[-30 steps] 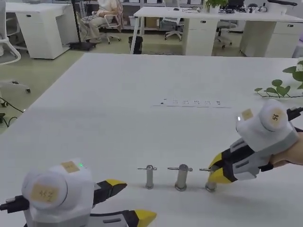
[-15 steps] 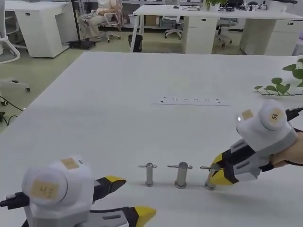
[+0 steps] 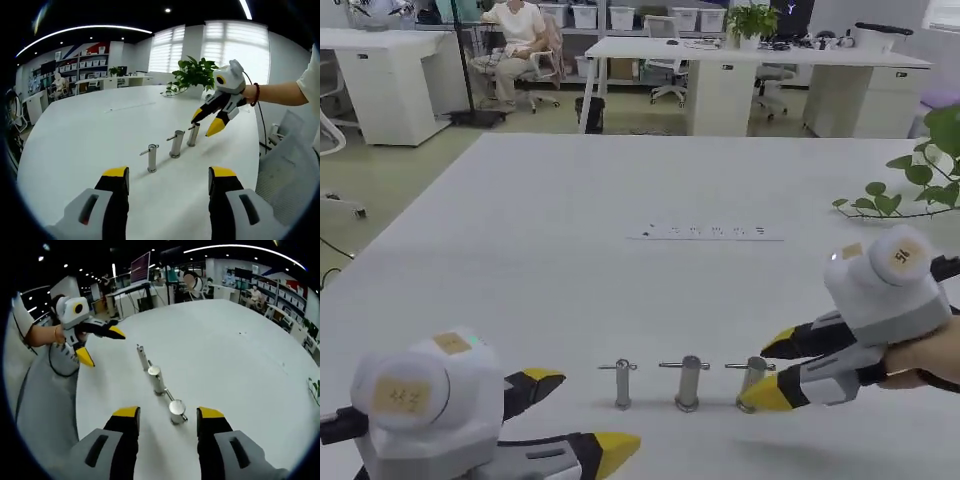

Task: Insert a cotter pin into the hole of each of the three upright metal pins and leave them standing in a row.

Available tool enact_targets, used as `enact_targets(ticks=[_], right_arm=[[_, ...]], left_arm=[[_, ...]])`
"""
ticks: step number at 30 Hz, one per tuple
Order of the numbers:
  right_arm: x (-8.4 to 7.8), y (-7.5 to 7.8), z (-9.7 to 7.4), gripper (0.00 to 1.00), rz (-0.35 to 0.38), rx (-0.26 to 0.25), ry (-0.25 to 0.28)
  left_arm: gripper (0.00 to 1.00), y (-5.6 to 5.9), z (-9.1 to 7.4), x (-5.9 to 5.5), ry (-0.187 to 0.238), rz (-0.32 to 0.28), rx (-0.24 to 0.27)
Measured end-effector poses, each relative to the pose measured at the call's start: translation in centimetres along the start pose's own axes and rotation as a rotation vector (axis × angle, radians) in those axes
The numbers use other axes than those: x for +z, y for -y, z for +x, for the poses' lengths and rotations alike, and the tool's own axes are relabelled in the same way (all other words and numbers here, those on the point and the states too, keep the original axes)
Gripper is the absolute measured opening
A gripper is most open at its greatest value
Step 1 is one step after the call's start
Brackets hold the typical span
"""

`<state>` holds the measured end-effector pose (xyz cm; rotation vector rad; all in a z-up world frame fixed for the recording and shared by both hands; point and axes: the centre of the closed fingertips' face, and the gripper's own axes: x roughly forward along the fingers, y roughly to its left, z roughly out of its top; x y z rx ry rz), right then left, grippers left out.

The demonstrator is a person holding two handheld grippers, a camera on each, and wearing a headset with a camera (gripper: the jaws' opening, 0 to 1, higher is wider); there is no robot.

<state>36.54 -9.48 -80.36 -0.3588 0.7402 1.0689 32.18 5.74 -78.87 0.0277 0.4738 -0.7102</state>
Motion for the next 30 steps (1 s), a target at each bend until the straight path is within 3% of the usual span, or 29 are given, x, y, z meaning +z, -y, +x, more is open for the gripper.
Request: enact_targets(ticks=[5,10,12,17,19,21,23,30], right_arm=[[0.6,-0.7,-0.9,0.50,0.071,-0.063,0.058],[0.2,-0.9,-1.8,0.56,0.123,-0.161,0.090],[-0.1,-1.2,-1.9,0.57,0.181,-0.177,0.110],[-0.6,-1.8,-2.6,0.62,0.230,-0.216,0.161],[-0.8,-1.9,-2.7,0.63,0.220,-0.231,0.163],[-1.0,-1.7,-3.0,0.63,0.152,-0.274,0.160],[-1.4,-2.3,-3.0,0.63,0.169,-0.271,0.149],[-0.8,-3.3,-3.9,0.68,0.184,-0.278,0.196]], left_arm=[[0.66,-0.1,-0.6,-0.2,-0.016,-0.002,0.019],[0.68,0.0,-1.4,0.0,-0.022,-0.005,0.038],[0.68,0.0,-1.6,0.1,-0.020,-0.009,0.045],[0.70,-0.2,-2.1,0.3,-0.016,-0.017,0.065],[0.68,-0.8,-2.4,0.0,-0.049,-0.008,0.106],[0.67,-1.0,-2.5,0.2,-0.032,-0.003,0.125],[0.68,-0.8,-2.8,0.3,-0.024,-0.029,0.123],[0.70,-0.4,-3.1,0.2,-0.027,-0.010,0.153]])
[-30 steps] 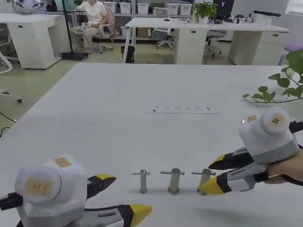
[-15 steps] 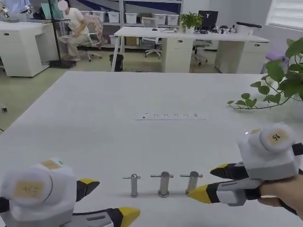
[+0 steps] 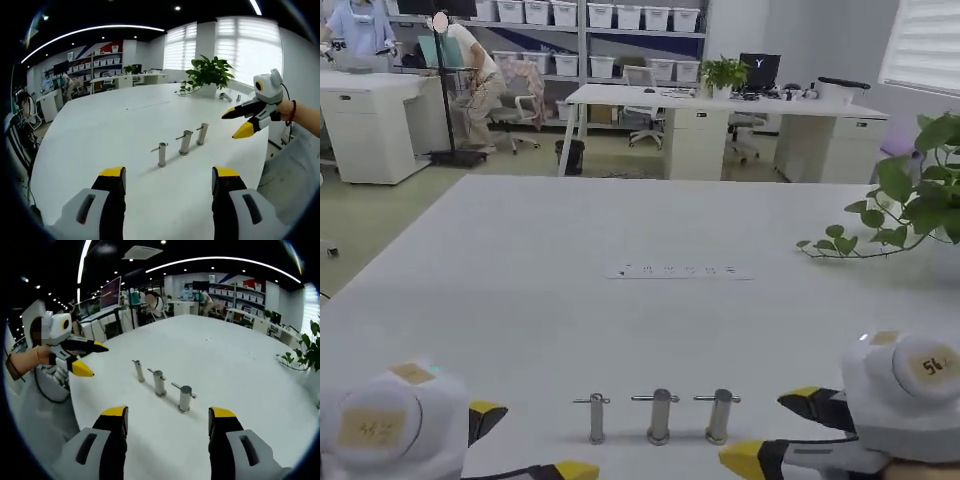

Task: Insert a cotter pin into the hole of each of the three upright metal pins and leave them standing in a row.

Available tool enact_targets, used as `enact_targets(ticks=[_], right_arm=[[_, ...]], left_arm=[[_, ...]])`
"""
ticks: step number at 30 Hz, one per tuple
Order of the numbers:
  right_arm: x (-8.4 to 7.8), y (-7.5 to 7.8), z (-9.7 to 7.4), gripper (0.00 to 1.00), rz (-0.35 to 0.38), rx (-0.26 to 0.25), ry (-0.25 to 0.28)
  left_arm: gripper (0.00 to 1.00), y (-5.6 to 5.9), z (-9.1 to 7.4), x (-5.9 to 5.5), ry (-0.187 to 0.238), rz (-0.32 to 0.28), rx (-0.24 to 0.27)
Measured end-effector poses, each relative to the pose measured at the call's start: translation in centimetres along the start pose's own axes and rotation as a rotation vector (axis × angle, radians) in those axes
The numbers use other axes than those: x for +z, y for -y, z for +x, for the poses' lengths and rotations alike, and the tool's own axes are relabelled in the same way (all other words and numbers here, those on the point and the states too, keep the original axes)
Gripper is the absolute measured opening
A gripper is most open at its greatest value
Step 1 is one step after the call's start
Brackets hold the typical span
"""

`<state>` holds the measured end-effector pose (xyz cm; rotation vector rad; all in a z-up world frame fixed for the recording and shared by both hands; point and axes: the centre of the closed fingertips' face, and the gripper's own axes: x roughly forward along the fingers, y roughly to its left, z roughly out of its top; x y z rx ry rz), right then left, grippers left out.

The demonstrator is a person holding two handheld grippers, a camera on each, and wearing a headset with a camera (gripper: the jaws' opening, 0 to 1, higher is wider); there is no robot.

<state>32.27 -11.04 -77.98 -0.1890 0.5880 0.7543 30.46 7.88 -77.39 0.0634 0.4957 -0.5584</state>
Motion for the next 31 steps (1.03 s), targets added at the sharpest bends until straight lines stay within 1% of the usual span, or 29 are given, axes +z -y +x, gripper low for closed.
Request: enact_targets(ticks=[3,8,16,18,23,28,31], right_arm=[[0.0,-0.5,0.0,0.70,0.025,0.012,0.009],[0.0,-1.1,0.2,0.72,0.030,0.006,0.015],[-0.2,-2.2,0.8,0.73,0.034,0.015,0.005],[-0.3,-2.1,0.7,0.73,0.032,0.013,0.004],[-0.2,-1.7,0.4,0.73,0.045,0.001,0.020],[-0.5,-1.7,0.3,0.73,0.049,-0.001,0.021],[-0.6,-1.9,0.2,0.72,0.056,0.000,0.028]], left_arm=[[0.70,0.1,-0.2,0.1,0.007,-0.004,0.008],[0.71,0.0,-0.7,0.1,0.009,-0.005,0.020],[0.72,-0.3,-1.1,-0.2,0.003,-0.005,0.026],[0.73,-0.3,-1.2,-0.3,0.000,-0.005,0.026],[0.72,-0.5,-1.0,-0.2,-0.001,-0.012,0.036],[0.71,-0.5,-1.0,0.1,0.021,-0.025,0.038],[0.70,-0.4,-1.0,0.1,0.024,-0.028,0.037]])
